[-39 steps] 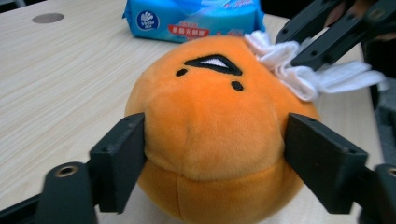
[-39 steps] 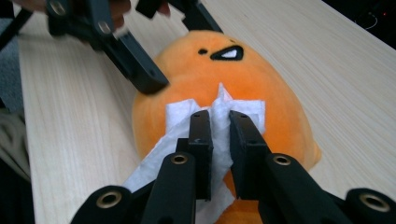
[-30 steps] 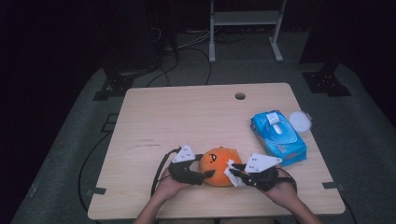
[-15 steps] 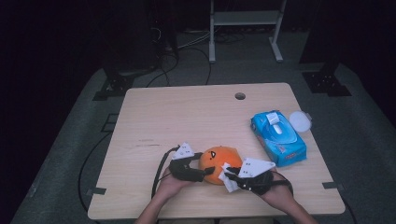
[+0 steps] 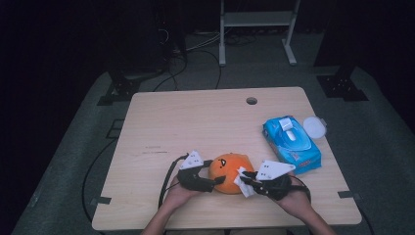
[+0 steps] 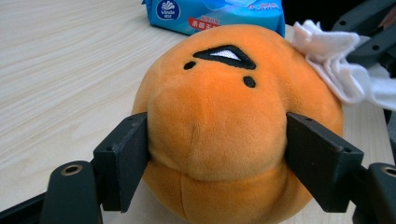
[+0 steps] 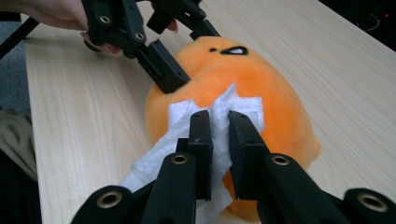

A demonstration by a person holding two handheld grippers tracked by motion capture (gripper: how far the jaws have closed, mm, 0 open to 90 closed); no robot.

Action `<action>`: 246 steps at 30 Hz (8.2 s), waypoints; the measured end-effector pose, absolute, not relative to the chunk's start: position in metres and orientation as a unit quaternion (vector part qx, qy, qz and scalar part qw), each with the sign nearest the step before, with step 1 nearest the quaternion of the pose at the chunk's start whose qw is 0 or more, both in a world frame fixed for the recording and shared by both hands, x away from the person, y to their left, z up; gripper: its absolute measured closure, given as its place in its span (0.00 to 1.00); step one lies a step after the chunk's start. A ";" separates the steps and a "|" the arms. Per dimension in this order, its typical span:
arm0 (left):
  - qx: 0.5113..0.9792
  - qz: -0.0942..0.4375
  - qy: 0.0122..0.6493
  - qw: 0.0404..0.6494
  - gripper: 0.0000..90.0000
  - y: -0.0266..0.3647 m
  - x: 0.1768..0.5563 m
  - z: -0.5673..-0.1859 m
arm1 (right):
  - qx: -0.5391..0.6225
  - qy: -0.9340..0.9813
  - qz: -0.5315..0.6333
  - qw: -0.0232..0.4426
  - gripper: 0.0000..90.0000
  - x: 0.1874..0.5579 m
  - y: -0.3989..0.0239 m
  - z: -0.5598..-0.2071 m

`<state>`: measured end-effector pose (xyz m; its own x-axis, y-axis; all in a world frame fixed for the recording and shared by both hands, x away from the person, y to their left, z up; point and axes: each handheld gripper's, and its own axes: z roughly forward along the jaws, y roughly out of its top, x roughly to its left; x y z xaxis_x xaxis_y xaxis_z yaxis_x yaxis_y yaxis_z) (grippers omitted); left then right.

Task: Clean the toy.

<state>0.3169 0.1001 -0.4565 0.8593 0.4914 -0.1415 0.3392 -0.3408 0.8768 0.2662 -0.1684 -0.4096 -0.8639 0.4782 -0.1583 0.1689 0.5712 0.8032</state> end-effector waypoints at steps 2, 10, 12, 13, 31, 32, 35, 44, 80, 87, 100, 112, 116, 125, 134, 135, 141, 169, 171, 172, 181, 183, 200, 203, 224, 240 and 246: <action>0.815 0.070 0.257 0.514 0.28 0.101 0.318 -0.456 | 0.189 0.867 0.425 0.180 0.88 0.268 -0.169 -0.409; 0.813 0.063 0.254 0.521 0.27 0.104 0.319 -0.458 | 0.238 0.852 0.432 0.177 0.88 0.283 -0.198 -0.411; 0.812 0.064 0.254 0.522 0.26 0.104 0.319 -0.459 | 0.239 0.850 0.435 0.176 0.88 0.284 -0.197 -0.411; 0.812 0.070 0.251 0.523 0.26 0.102 0.317 -0.459 | 0.238 0.850 0.435 0.177 0.88 0.283 -0.193 -0.411; 0.828 0.110 0.187 0.517 0.20 0.083 0.303 -0.450 | 0.212 0.852 0.449 0.165 0.88 0.280 -0.172 -0.409; 0.829 0.110 0.186 0.515 0.20 0.084 0.303 -0.451 | 0.208 0.854 0.449 0.164 0.88 0.280 -0.169 -0.409; 0.823 0.096 0.216 0.516 0.11 0.089 0.309 -0.453 | 0.207 0.853 0.450 0.163 0.88 0.282 -0.170 -0.409; 0.834 0.097 0.205 0.502 0.21 0.079 0.303 -0.447 | 0.214 0.850 0.452 0.165 0.88 0.280 -0.174 -0.406; 0.835 0.058 0.221 0.501 0.23 0.065 0.297 -0.443 | 0.192 0.853 0.458 0.161 0.89 0.267 -0.175 -0.395; 0.858 0.130 0.144 0.476 0.30 0.057 0.284 -0.440 | 0.183 0.847 0.471 0.167 0.88 0.266 -0.168 -0.387; 0.839 0.088 0.168 0.509 0.28 0.057 0.283 -0.437 | 0.189 0.852 0.465 0.150 0.88 0.258 -0.166 -0.389; 0.859 0.172 0.081 0.475 0.32 0.043 0.263 -0.434 | 0.207 0.850 0.452 0.176 0.88 0.260 -0.179 -0.384; 0.861 0.186 0.070 0.469 0.33 0.042 0.258 -0.434 | 0.179 0.856 0.451 0.179 0.88 0.251 -0.159 -0.381; 0.859 0.164 0.083 0.478 0.32 0.048 0.264 -0.436 | 0.243 0.840 0.448 0.185 0.88 0.273 -0.197 -0.386; 0.848 0.098 0.136 0.503 0.24 0.049 0.274 -0.432 | 0.206 0.845 0.464 0.169 0.88 0.264 -0.178 -0.388; 0.849 0.099 0.138 0.501 0.27 0.051 0.275 -0.433 | 0.204 0.846 0.463 0.170 0.88 0.265 -0.180 -0.388; 0.852 0.102 0.149 0.492 0.31 0.057 0.279 -0.439 | 0.243 0.842 0.455 0.158 0.87 0.277 -0.206 -0.392; 0.840 0.129 0.131 0.511 0.19 0.059 0.280 -0.434 | 0.218 0.840 0.466 0.174 0.88 0.275 -0.197 -0.397; 0.845 0.139 0.129 0.499 0.27 0.060 0.279 -0.437 | 0.209 0.845 0.459 0.177 0.88 0.274 -0.192 -0.398; 0.847 0.133 0.136 0.497 0.30 0.062 0.282 -0.438 | 0.210 0.846 0.457 0.179 0.88 0.274 -0.192 -0.399; 0.841 0.100 0.185 0.498 0.34 0.075 0.293 -0.443 | 0.227 0.844 0.455 0.171 0.88 0.281 -0.211 -0.405; 0.837 0.089 0.203 0.501 0.34 0.079 0.298 -0.446 | 0.227 0.843 0.457 0.169 0.88 0.278 -0.210 -0.405; 0.818 0.079 0.250 0.512 0.34 0.090 0.310 -0.455 | 0.188 0.861 0.438 0.177 0.88 0.265 -0.193 -0.405; 0.813 0.082 0.260 0.514 0.34 0.090 0.311 -0.456 | 0.151 0.875 0.425 0.174 0.87 0.256 -0.177 -0.407; 0.833 0.136 0.200 0.497 0.38 0.086 0.302 -0.450 | 0.162 0.875 0.398 0.222 0.87 0.259 -0.166 -0.411; 0.823 0.106 0.240 0.504 0.35 0.090 0.311 -0.458 | 0.190 0.868 0.416 0.195 0.87 0.261 -0.171 -0.413; 0.822 0.105 0.236 0.507 0.35 0.090 0.312 -0.459 | 0.262 0.837 0.439 0.197 0.87 0.282 -0.205 -0.410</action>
